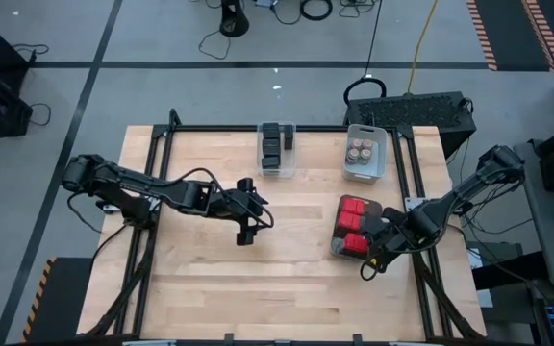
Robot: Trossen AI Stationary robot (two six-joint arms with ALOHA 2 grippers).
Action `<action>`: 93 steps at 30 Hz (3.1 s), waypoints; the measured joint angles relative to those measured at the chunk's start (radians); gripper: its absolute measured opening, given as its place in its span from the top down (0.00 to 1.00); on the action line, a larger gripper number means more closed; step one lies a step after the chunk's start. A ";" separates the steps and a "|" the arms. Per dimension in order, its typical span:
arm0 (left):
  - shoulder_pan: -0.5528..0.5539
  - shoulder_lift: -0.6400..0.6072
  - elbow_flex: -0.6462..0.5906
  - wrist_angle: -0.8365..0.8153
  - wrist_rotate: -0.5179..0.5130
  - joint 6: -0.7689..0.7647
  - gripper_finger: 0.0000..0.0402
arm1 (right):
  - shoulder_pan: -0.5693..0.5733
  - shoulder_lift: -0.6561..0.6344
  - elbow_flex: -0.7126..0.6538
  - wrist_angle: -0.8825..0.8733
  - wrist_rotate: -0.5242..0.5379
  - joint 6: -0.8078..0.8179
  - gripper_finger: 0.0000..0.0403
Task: Sort spices by type
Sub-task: Put the red seasoning can into the black transparent bin, then return to Home Position
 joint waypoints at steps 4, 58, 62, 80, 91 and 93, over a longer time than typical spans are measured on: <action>-0.001 0.000 0.000 0.014 0.000 0.000 0.19 | 0.000 0.031 0.000 0.000 -0.031 0.001 1.00; -0.216 -0.101 0.001 0.163 -0.181 0.111 0.19 | -0.036 0.034 0.221 0.384 0.080 -0.594 1.00; -0.255 -0.154 -0.037 0.213 -0.193 0.139 0.19 | -0.037 0.010 0.106 0.494 0.079 -0.621 1.00; -0.256 -0.521 -0.536 0.661 -0.392 0.023 0.19 | -0.145 -0.130 -0.341 1.055 0.057 -0.494 1.00; -0.256 -0.533 -0.540 0.656 -0.397 0.030 0.19 | -0.218 -0.052 -0.278 1.121 0.039 -0.749 1.00; -0.256 -0.533 -0.539 0.652 -0.397 0.024 0.19 | -0.228 -0.104 -0.279 1.116 0.046 -0.785 1.00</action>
